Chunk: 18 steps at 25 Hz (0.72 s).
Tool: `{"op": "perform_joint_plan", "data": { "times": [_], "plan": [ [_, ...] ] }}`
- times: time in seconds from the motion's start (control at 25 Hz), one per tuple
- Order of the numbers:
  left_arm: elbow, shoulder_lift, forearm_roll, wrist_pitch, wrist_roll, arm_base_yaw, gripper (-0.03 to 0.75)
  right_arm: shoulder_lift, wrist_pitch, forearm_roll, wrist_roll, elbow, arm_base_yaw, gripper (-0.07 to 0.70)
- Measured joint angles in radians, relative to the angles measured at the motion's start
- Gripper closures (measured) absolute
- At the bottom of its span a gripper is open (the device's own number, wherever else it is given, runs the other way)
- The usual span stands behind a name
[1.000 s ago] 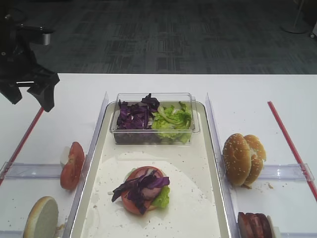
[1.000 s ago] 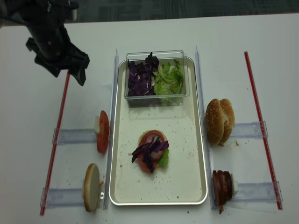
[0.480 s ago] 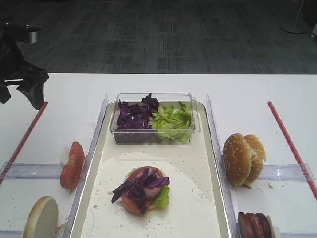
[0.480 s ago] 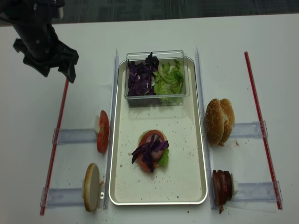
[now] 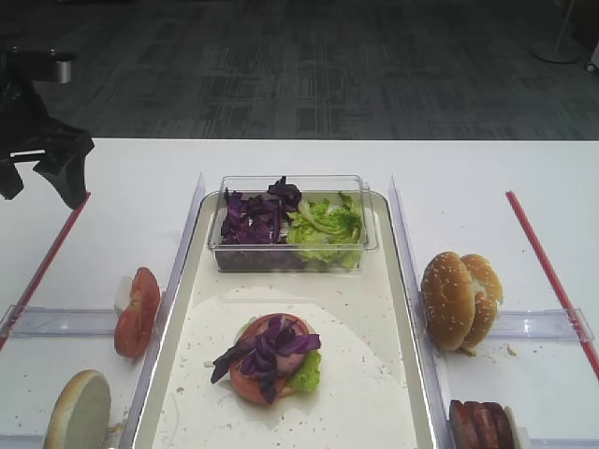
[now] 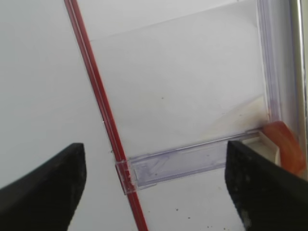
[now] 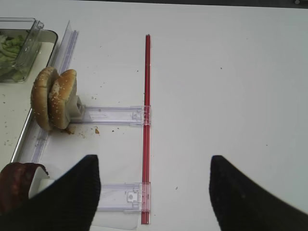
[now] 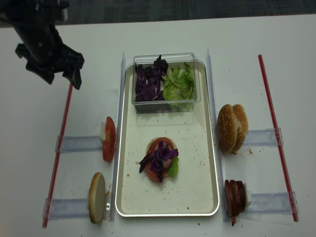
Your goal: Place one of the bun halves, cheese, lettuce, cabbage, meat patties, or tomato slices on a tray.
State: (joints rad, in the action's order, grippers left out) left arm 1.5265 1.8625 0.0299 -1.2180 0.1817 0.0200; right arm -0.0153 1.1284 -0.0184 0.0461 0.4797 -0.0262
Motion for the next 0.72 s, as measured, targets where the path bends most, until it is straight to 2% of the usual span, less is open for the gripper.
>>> {"op": "perform_joint_plan", "data": {
  "times": [0.4, 0.72],
  "plan": [
    [-0.004, -0.121, 0.000, -0.008, -0.004, 0.000, 0.171, 0.000, 0.000, 0.000, -0.002, 0.000, 0.000, 0.124],
    [-0.118, -0.289, 0.017, -0.011, -0.004, 0.000, 0.171, 0.000, 0.000, 0.000, -0.002, 0.000, 0.000, 0.124]
  ]
}}
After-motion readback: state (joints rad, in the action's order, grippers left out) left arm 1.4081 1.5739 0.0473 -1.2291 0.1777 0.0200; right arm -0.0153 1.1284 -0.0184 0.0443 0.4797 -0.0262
